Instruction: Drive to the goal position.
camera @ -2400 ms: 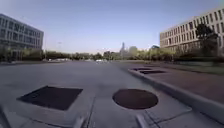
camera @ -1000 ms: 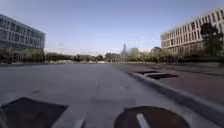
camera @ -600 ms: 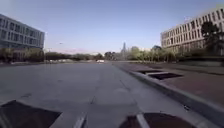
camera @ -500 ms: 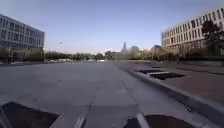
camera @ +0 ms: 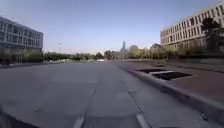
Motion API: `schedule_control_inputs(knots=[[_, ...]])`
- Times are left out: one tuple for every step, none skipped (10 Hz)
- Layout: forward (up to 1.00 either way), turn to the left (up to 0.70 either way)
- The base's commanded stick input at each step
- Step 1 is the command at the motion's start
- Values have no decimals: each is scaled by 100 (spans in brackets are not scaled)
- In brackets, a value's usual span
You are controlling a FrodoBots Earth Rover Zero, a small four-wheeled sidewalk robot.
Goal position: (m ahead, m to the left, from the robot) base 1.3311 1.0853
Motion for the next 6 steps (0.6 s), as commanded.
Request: schedule_control_inputs(knots=[[60, 15], [60, 11], [60, 1], [60, 0], [60, 0], [60, 0]])
